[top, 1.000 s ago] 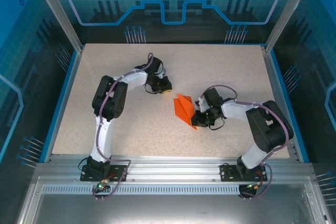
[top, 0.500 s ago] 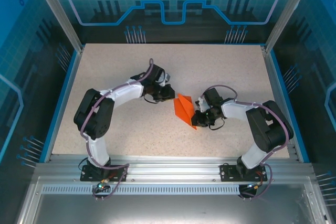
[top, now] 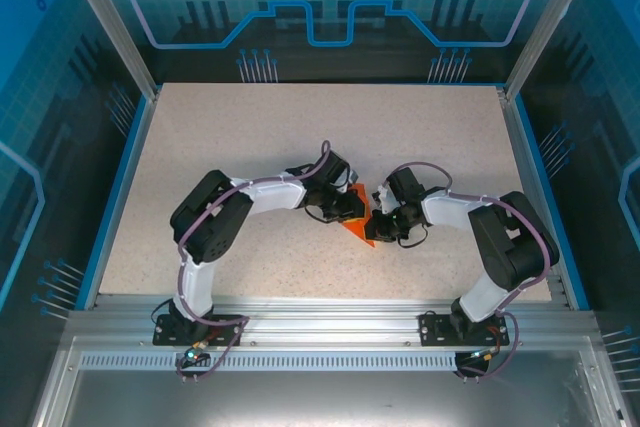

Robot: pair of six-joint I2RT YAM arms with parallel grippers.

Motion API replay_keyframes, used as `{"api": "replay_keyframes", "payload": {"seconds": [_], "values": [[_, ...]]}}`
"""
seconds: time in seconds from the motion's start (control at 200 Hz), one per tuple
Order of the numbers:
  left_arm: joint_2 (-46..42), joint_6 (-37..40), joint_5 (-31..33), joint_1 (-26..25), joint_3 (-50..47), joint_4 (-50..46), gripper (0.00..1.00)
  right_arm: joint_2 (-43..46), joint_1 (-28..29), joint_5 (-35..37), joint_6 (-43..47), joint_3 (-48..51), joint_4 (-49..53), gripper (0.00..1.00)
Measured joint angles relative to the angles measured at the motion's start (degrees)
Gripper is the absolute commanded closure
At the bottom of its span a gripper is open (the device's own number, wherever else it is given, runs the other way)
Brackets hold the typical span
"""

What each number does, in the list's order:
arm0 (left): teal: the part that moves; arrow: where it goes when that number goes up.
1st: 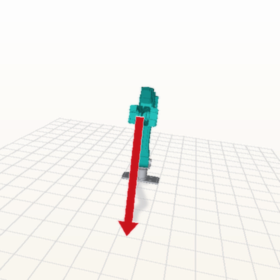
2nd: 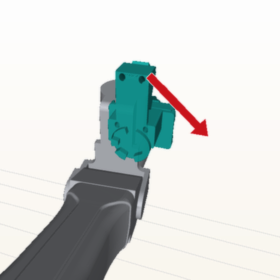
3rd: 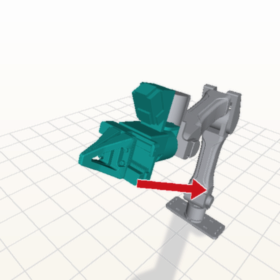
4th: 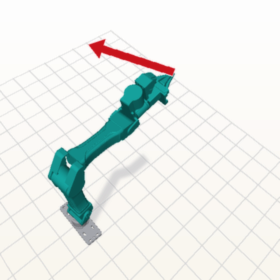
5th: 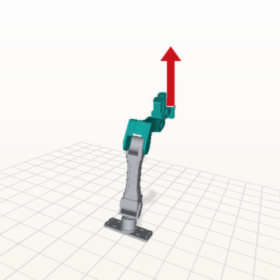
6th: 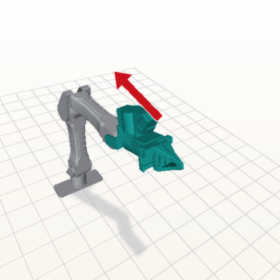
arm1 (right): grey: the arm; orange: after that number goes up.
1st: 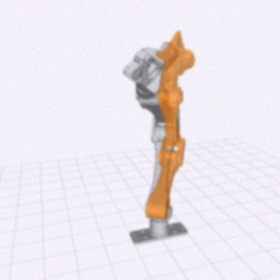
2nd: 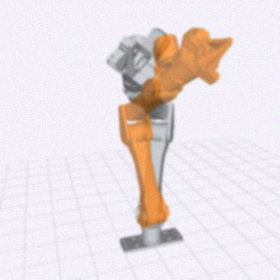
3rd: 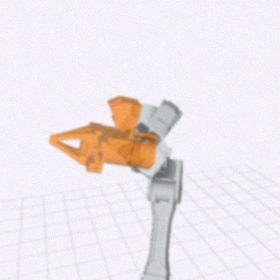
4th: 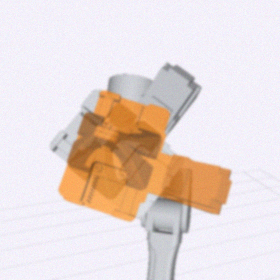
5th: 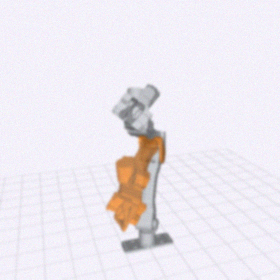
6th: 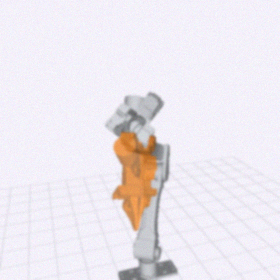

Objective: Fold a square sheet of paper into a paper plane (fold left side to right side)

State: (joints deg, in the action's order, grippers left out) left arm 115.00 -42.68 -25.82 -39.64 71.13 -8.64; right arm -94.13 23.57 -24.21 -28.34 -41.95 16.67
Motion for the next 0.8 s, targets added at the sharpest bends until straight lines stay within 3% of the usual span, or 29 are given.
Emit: {"api": "replay_keyframes", "payload": {"seconds": [0.405, 0.795], "values": [[2.64, -0.94, -1.01, -0.61, 0.17, 1.14, 0.84, -0.13, 0.0, -0.02, 0.0, -0.13, 0.15, 0.9], [6.34, 1.75, -1.07, 0.39, 5.97, -5.29, 0.85, -0.35, 0.0, 0.2, 0.02, -0.55, 0.81, 0.9]]}}
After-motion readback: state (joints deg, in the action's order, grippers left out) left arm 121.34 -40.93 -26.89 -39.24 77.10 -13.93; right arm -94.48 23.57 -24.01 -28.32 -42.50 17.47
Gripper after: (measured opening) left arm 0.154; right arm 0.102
